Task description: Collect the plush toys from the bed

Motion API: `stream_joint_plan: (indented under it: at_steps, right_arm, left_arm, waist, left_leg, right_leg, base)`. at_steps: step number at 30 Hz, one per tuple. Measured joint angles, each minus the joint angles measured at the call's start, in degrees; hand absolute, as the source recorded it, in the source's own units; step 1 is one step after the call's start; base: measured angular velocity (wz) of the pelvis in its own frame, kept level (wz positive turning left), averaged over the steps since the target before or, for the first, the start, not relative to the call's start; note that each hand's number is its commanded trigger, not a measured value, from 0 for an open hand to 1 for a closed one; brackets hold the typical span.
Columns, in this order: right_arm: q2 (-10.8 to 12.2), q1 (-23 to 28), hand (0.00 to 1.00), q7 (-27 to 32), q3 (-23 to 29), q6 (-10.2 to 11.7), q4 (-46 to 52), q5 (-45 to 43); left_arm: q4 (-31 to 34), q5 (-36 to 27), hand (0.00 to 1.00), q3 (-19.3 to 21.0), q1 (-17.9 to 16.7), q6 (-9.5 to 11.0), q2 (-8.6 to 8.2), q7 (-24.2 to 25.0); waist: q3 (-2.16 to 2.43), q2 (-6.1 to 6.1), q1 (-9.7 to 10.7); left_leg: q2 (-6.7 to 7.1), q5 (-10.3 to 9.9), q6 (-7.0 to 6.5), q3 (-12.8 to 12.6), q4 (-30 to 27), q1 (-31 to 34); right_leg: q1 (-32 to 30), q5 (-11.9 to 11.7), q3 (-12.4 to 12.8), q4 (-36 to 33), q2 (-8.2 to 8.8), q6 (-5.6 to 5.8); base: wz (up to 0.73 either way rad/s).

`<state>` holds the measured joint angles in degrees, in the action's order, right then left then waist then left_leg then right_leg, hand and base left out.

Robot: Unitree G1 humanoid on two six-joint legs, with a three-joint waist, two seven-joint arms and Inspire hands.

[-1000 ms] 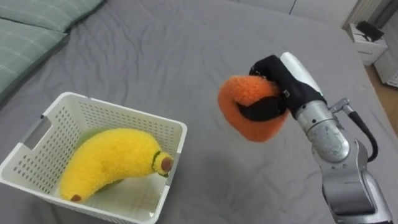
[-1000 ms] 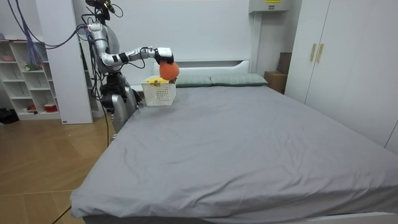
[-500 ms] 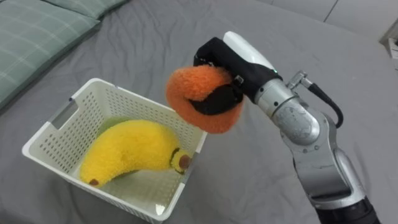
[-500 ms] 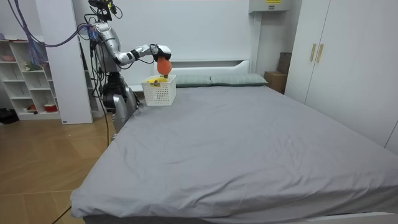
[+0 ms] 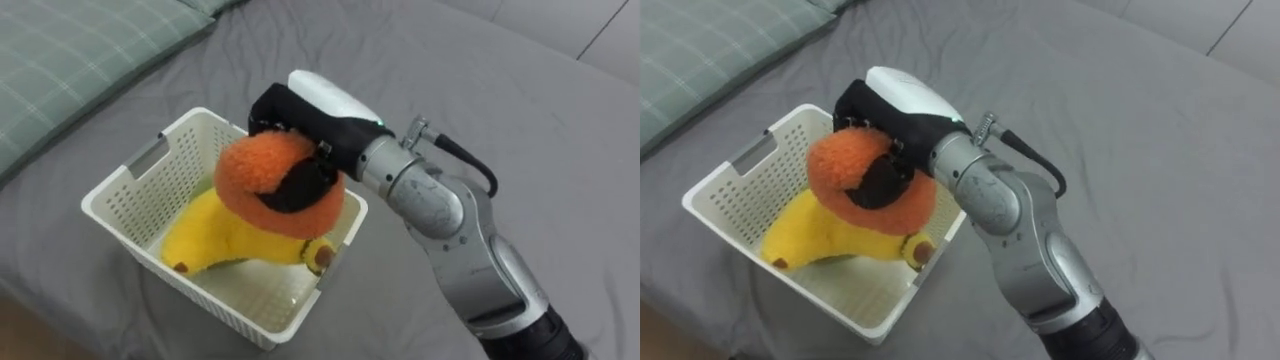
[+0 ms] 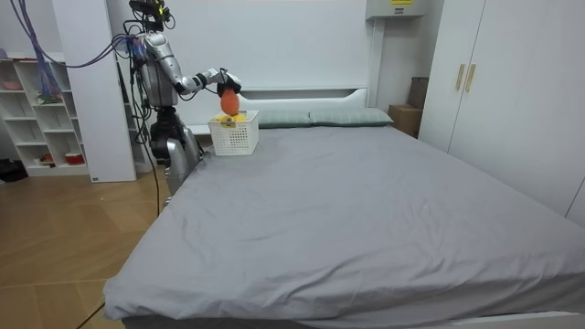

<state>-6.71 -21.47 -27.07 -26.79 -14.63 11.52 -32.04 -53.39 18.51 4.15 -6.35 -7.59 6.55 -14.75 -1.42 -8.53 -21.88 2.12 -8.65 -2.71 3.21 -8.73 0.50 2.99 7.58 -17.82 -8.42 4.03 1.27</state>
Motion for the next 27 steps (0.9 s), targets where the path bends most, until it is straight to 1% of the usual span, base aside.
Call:
stream_joint_plan:
  at_steps: [1, 2, 3, 4, 8, 10, 14, 27]
  right_arm:
    - [0.0, 0.0, 0.58, -0.4, -0.2, 0.0, 0.0, 0.1]
    - [0.0, 0.0, 0.26, -0.5, -0.3, 0.0, 0.0, 0.0]
    - [0.0, 0.0, 0.19, -0.6, -0.5, 0.0, 0.0, 0.0]
    - [0.0, 0.0, 0.0, -0.6, -0.6, -0.1, 0.0, 0.0]
    - [0.4, 0.0, 0.0, -0.6, -0.9, -0.5, 0.0, 0.0]
    - [0.3, 0.0, 0.0, -0.6, -1.3, -0.5, -0.2, 0.0]
    - [0.3, 0.0, 0.0, -0.6, -1.3, -0.5, -1.5, -0.1]
    - [0.2, 0.0, 0.0, -0.6, -1.3, -0.6, -1.6, -0.1]
  left_arm:
    - [0.0, 0.0, 0.0, -0.2, 0.1, 0.0, 0.04, -0.1]
    - [0.0, 0.0, 0.0, -0.4, 0.1, -0.1, 0.05, -0.1]
    - [0.0, 0.0, 0.0, -0.6, 0.2, -0.1, 0.07, -0.1]
    - [0.0, 0.0, 0.0, -0.8, 0.2, -0.2, 0.09, -0.1]
    - [0.0, 0.0, 0.0, -1.1, 0.3, -0.9, 0.34, 0.0]
    - [0.0, 0.0, 0.0, -1.2, 0.5, -1.2, 0.88, 0.0]
    - [0.0, 0.0, 0.0, -2.2, 0.7, -1.7, 1.42, 0.0]
    - [-0.2, 0.0, 0.0, -2.1, 0.6, -1.8, 1.39, 0.0]
  waist:
    - [-0.04, -0.11, -0.3]
    - [-0.05, -0.16, -0.5]
    - [-0.06, -0.2, -0.7]
    - [-0.07, -0.23, -0.8]
    - [-0.05, -0.35, -0.8]
    - [-0.02, -0.59, -0.6]
    - [-0.01, -0.66, -0.6]
    - [-0.04, -0.65, -0.6]
  left_leg:
    - [0.01, 0.0, 0.0, 0.1, 0.0, 0.1]
    - [0.03, 0.0, 0.0, 0.1, 0.0, 0.1]
    - [0.06, 0.0, 0.0, 0.2, 0.0, 0.1]
    - [0.09, 0.0, -0.01, 0.3, 0.0, 0.2]
    - [0.21, 0.0, -0.02, 0.6, -0.1, 0.4]
    - [0.34, 0.0, -0.01, 1.0, -0.5, 0.8]
    - [0.45, 0.1, -0.01, 1.3, -0.8, 0.9]
    - [0.47, 0.1, 0.02, 1.4, -0.8, 1.0]
  right_leg:
    - [0.0, 0.0, -0.2, 0.0, 0.0, 0.0]
    - [0.0, 0.0, -0.3, 0.0, 0.02, 0.0]
    - [0.0, 0.0, -0.5, 0.0, 0.05, 0.0]
    - [0.0, 0.0, -0.7, 0.0, 0.07, 0.0]
    - [0.0, 0.0, -1.2, 0.1, 0.12, 0.05]
    - [0.0, 0.0, -1.4, 0.4, 0.15, 0.07]
    - [0.0, 0.1, -1.4, 0.5, 0.18, 0.09]
    - [0.1, 0.1, -1.3, 0.6, 0.17, 0.09]
  base:
    - [0.0]
    - [0.03]
    - [0.04]
    - [0.05]
    - [0.04]
    - [0.09]
    - [0.05]
    - [0.0]
